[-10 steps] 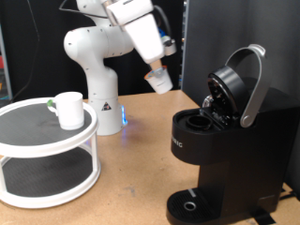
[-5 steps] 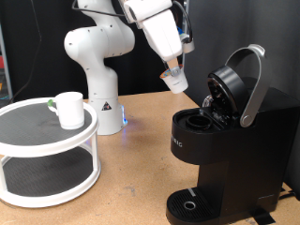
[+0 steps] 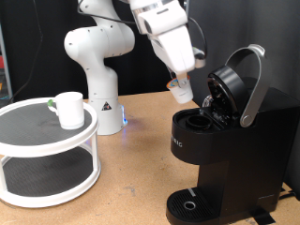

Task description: Make a cup of coffee with the keurig machine

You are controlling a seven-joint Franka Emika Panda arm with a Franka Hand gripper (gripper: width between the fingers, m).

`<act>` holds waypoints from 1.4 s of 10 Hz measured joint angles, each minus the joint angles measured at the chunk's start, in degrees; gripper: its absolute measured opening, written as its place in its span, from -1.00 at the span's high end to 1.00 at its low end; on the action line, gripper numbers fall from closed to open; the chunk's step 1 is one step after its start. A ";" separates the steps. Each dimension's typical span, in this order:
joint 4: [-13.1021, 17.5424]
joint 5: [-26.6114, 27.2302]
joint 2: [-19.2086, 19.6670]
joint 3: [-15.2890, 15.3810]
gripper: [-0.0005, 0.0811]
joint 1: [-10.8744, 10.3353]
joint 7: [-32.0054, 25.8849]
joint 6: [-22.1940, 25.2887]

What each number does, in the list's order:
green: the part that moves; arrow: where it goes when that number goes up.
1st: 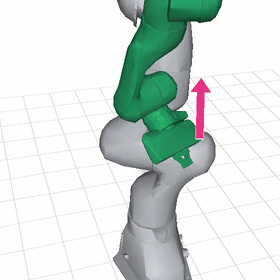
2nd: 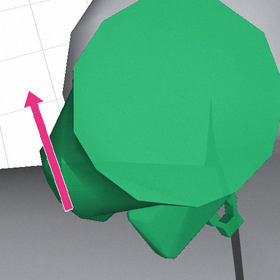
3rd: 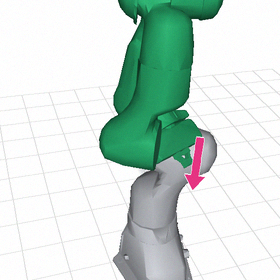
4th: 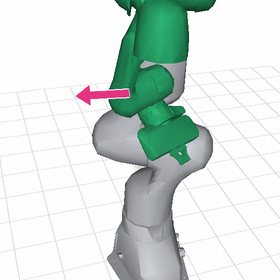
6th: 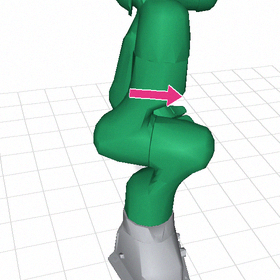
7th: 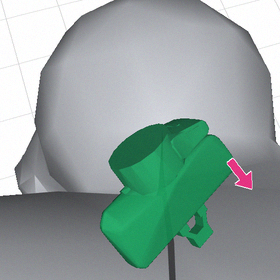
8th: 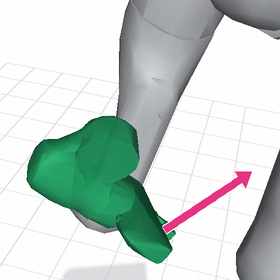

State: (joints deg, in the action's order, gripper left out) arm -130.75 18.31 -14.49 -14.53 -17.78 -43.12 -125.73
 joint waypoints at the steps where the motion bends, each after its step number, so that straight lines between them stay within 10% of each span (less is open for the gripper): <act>1: 0.12 -0.01 0.66 0.69 -0.07 -0.04 0.05 -0.04; 14: -0.31 -2.31 6.50 5.03 -0.07 -0.06 4.44 -6.57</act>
State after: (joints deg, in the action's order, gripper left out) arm -131.06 16.00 -7.99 -9.50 -17.84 -38.67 -132.30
